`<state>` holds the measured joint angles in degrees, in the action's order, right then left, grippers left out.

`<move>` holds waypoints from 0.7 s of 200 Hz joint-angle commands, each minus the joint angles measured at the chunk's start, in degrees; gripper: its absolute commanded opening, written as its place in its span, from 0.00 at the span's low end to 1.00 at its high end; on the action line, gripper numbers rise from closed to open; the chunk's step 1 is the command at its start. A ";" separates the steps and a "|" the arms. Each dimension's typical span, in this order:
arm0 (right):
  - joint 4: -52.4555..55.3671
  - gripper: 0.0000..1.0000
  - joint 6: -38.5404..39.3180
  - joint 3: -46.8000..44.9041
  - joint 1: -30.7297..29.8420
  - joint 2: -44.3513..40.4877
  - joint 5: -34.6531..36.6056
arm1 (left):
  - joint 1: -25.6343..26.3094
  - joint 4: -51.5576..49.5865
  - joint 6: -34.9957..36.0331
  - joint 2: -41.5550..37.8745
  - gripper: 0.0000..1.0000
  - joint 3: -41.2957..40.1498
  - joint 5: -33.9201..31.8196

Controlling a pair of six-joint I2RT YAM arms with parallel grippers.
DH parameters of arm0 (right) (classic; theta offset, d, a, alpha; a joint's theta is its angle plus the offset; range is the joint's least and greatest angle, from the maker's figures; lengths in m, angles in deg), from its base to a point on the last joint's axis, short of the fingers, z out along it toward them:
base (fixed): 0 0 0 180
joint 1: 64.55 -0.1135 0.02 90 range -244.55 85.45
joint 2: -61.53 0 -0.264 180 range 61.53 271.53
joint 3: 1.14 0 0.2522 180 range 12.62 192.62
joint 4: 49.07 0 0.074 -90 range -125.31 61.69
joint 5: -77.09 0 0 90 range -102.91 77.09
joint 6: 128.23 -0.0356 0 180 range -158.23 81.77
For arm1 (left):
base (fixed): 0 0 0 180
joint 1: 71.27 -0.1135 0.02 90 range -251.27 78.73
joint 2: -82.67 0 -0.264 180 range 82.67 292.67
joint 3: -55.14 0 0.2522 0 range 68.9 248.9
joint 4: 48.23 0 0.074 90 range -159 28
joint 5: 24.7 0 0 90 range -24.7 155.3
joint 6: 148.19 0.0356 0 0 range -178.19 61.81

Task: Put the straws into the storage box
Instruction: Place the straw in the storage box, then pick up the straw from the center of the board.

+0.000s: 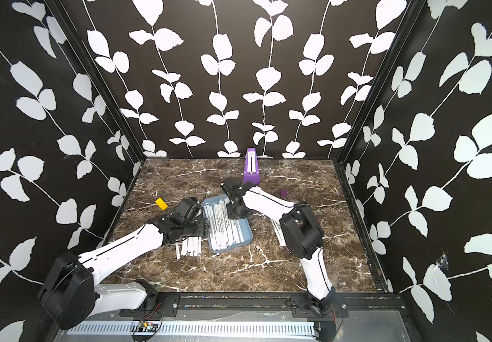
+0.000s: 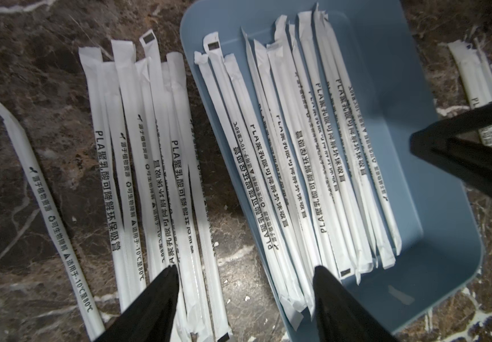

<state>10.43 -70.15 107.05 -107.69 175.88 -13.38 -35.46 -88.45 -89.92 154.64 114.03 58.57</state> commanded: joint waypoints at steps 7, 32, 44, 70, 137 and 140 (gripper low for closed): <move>2.21 0.21 2.41 -8.60 4.88 -10.28 2.42 | 1.98 0.02 3.15 -2.37 0.74 2.39 -1.99; 2.14 0.16 6.94 -17.82 9.82 -15.52 5.55 | 7.15 5.13 3.11 -0.95 0.76 2.89 -1.71; 1.89 0.16 8.36 -21.61 11.28 -16.49 6.87 | 9.58 7.89 2.81 0.67 0.77 3.12 -1.92; 0.62 0.19 9.55 -24.59 13.36 -15.33 7.91 | 13.28 13.23 1.93 5.99 0.79 4.77 0.04; -3.43 0.16 10.45 -24.75 13.77 -8.82 7.50 | 16.68 11.83 1.83 14.23 0.78 8.47 2.02; -3.47 0.15 10.47 -24.81 13.73 -8.52 7.52 | 16.70 11.84 1.91 14.30 0.78 8.49 2.05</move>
<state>8.26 -60.65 83.38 -94.03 165.91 -6.87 -19.19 -77.11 -88.17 169.78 121.46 60.19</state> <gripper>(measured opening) 0.170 0.787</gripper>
